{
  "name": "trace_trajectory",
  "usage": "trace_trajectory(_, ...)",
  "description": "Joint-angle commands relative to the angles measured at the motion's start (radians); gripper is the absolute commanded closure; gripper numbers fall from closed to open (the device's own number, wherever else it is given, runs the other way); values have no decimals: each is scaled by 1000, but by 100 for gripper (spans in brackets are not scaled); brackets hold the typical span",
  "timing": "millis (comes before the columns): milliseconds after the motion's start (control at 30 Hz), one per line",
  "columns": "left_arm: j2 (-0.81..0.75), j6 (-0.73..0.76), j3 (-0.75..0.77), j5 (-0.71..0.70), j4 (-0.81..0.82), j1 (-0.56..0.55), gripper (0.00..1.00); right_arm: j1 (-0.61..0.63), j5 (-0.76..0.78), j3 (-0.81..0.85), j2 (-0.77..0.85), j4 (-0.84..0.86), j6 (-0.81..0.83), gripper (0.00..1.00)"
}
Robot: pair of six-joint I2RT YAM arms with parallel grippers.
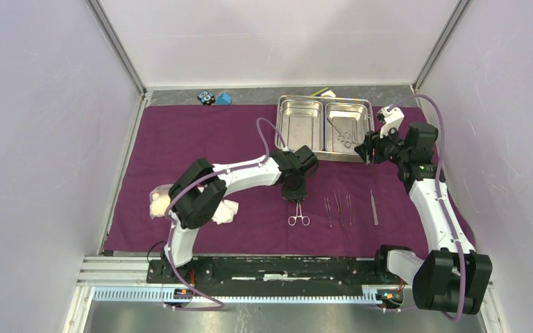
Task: Open and lay out the surgical kit
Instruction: Place the medical item in the surgical kit.
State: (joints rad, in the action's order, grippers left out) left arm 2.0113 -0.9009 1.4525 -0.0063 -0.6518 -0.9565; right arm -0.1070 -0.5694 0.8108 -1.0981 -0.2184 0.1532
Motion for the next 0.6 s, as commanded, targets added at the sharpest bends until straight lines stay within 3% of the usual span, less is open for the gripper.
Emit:
trace_trajectory(0,-14,-36,15,1,20,8,94,-5,-24,3,5,48,-12,42)
trace_trajectory(567,23,-40,17,33,31,10,85,-7,-30,-4,3,53,-18,42)
